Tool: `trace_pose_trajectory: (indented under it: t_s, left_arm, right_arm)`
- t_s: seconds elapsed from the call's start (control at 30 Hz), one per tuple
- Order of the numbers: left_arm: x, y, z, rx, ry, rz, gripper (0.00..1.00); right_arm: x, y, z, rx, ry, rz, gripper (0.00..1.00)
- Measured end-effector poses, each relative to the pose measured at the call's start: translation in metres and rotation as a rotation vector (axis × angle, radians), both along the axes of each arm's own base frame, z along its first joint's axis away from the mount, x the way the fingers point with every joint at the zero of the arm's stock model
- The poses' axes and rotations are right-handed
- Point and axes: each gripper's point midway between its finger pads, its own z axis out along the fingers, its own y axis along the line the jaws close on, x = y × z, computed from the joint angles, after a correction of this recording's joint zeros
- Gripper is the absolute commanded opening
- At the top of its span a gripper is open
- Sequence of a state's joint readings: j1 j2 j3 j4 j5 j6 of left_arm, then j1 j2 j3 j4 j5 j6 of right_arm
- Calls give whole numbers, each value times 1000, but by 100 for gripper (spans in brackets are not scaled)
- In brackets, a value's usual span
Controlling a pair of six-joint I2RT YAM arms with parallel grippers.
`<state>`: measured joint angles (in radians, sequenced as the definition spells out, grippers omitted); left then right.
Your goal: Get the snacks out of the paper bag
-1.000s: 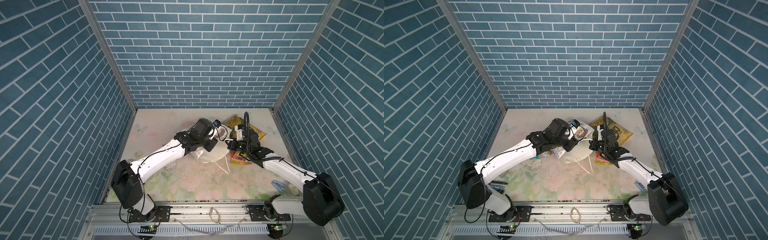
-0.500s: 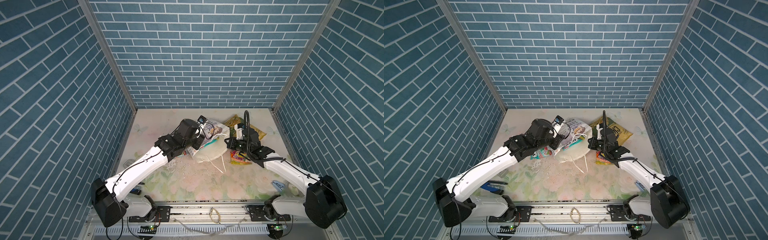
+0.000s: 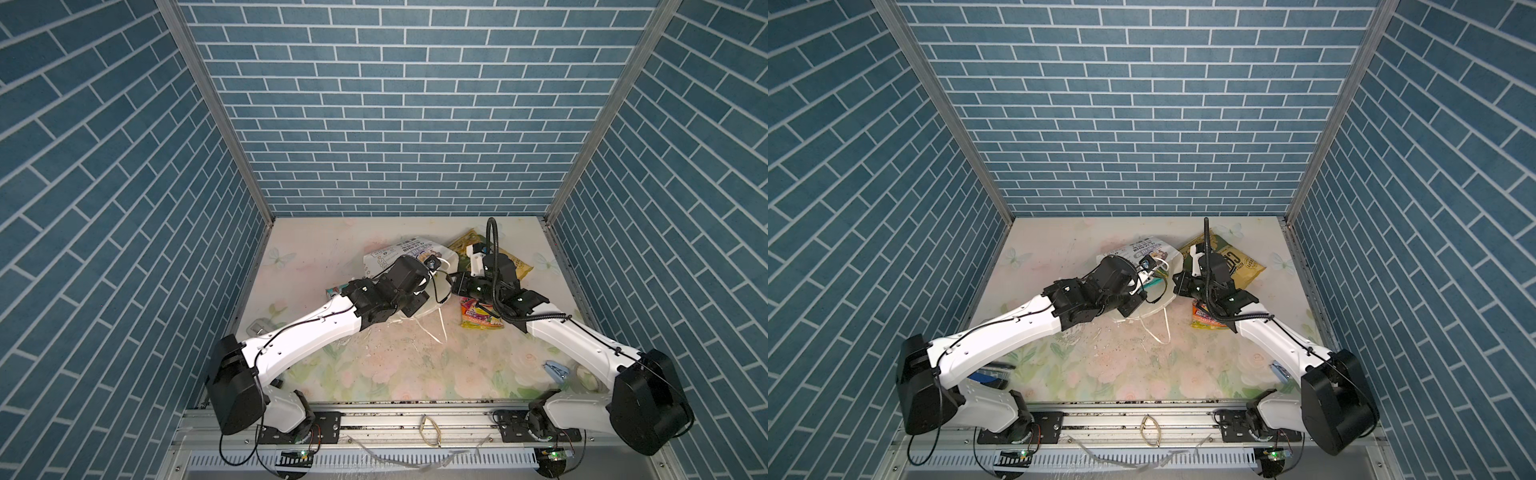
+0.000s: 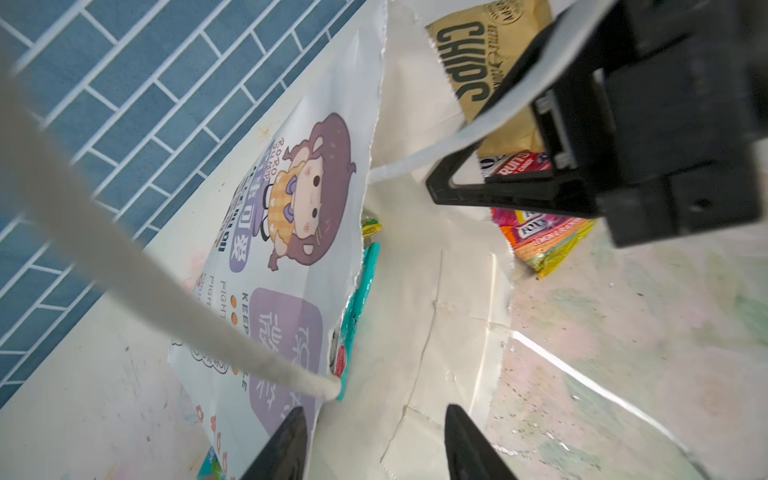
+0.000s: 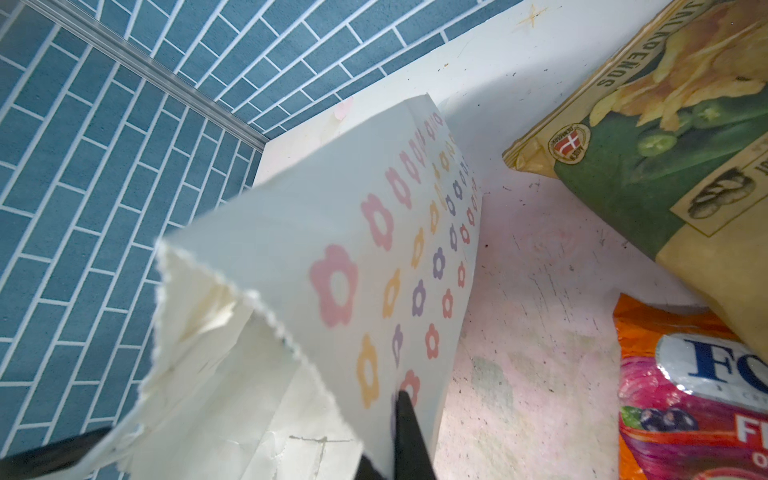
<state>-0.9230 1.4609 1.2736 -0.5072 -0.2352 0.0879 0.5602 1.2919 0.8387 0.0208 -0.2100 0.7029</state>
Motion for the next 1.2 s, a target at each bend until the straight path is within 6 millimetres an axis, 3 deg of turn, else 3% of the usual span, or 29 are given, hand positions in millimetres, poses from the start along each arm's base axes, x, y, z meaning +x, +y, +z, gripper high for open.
trace_pose_trajectory:
  t_s: [0.1,0.27,0.53,0.77,1.1,1.2]
  left_arm:
    - [8,3,-4,33,-25,31,52]
    - [19,7,4,43,-90,70,46]
    - [26,3,19,-9,-144,73,48]
    - [34,9,20,-18,-145,88,48]
    - [40,0,-4,-15,-55,24,40]
    - [41,-2,-10,-3,-34,12,27]
  right_arm:
    - [0,1,2,3,-3,3,0]
    - [0,2,2,3,-2,6,0]
    - [0,2,-2,-1,5,7,0]
    - [0,3,-3,-2,8,8,0]
    - [0,3,-3,-2,7,8,0]
    - [0,3,-3,-2,7,8,0]
